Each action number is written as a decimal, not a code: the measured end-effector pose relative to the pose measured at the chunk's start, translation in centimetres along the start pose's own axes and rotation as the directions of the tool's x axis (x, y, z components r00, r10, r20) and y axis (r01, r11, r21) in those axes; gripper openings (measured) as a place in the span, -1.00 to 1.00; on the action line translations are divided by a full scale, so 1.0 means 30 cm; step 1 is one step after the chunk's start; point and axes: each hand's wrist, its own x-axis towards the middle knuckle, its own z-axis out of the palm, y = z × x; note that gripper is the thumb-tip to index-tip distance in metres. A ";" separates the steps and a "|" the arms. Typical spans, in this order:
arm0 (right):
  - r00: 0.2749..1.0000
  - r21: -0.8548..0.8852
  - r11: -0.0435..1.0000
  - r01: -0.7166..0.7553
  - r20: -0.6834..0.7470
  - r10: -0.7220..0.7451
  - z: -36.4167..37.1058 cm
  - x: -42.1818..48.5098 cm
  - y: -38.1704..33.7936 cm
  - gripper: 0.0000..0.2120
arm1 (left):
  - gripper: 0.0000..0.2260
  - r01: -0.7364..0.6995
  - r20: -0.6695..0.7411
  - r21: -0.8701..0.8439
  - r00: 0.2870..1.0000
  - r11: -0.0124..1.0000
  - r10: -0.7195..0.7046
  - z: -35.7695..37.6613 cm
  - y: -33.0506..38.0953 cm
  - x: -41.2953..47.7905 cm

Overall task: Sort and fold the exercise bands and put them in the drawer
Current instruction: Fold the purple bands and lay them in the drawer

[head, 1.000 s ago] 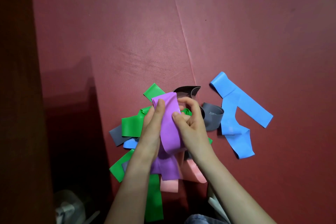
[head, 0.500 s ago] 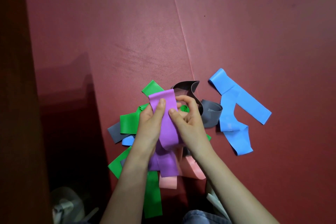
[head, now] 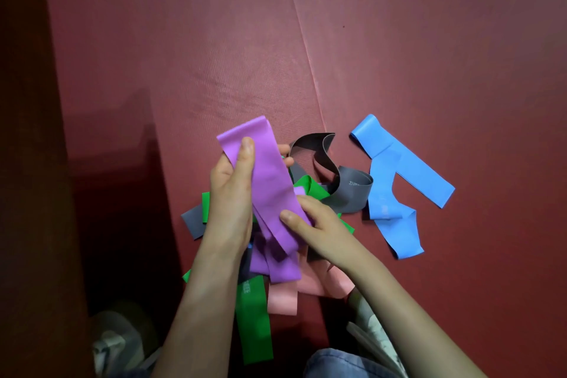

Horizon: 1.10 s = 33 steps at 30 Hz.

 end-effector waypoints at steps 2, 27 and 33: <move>0.999 0.016 1.000 -0.027 0.029 0.026 -0.008 -0.014 -0.024 -0.51 | -0.59 -0.015 0.000 -0.002 1.000 1.000 0.015 0.004 0.015 -0.002; 0.910 0.216 0.934 -0.285 0.367 0.193 0.037 -0.112 0.058 -0.82 | -0.71 -0.118 0.124 -0.052 0.985 0.992 0.124 0.083 0.155 -0.032; 0.897 0.297 0.862 -0.410 0.302 0.322 0.027 -0.144 0.118 -0.96 | -0.71 -0.030 0.023 -0.098 0.999 0.995 0.032 0.071 0.096 -0.027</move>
